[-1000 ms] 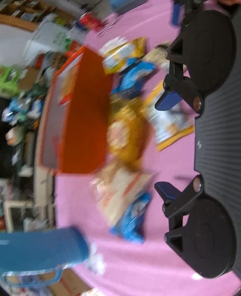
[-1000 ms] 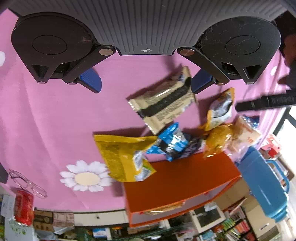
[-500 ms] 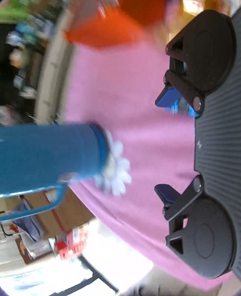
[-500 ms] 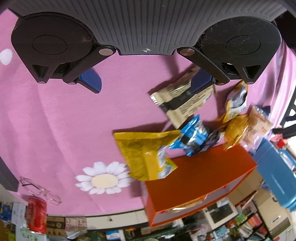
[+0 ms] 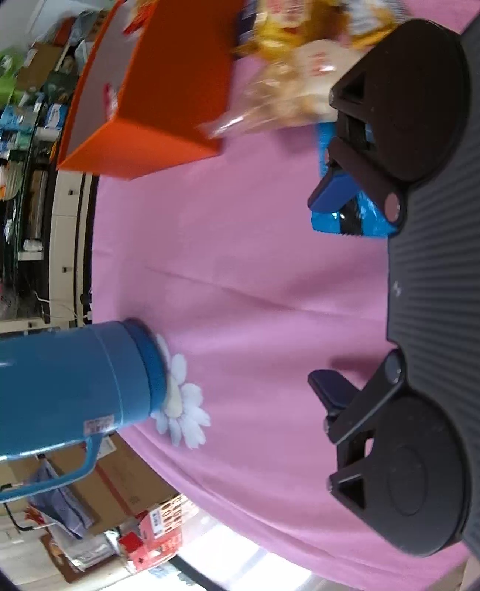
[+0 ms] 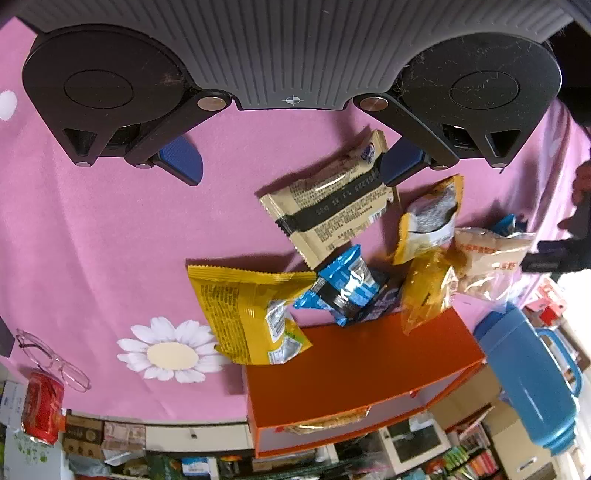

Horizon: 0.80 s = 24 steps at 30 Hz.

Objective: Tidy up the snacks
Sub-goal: 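Reach the left tool toward the blue wafer bar and close on it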

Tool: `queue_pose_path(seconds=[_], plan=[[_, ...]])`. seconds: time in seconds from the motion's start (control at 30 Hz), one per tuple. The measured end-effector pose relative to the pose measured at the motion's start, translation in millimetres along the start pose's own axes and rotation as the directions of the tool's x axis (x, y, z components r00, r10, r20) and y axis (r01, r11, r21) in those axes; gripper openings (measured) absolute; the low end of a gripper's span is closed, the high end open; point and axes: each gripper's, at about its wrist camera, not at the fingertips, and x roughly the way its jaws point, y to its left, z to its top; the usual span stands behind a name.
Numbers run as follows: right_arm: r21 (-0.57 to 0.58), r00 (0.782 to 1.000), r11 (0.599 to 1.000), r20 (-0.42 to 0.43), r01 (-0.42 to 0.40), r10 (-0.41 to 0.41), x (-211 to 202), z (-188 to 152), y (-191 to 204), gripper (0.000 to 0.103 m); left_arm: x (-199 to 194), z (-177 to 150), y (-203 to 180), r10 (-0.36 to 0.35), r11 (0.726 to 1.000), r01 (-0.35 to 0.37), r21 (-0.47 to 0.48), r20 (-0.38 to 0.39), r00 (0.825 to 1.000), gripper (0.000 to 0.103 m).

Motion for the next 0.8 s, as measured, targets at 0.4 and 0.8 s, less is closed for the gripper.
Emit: queue_pose_path(seconds=[0.4, 0.8], plan=[[0.013, 1.000, 1.000, 0.012, -0.026, 0.026, -14, -4, 5, 0.094, -65, -74, -37, -0.130, 0.978, 0.136, 0.156, -0.048, 0.990, 0.092], [0.050, 1.000, 0.999, 0.020, -0.006, 0.005, -18, -7, -13, 0.094, -77, -66, -50, -0.314, 0.947, 0.315, 0.068, -0.030, 0.949, 0.096]])
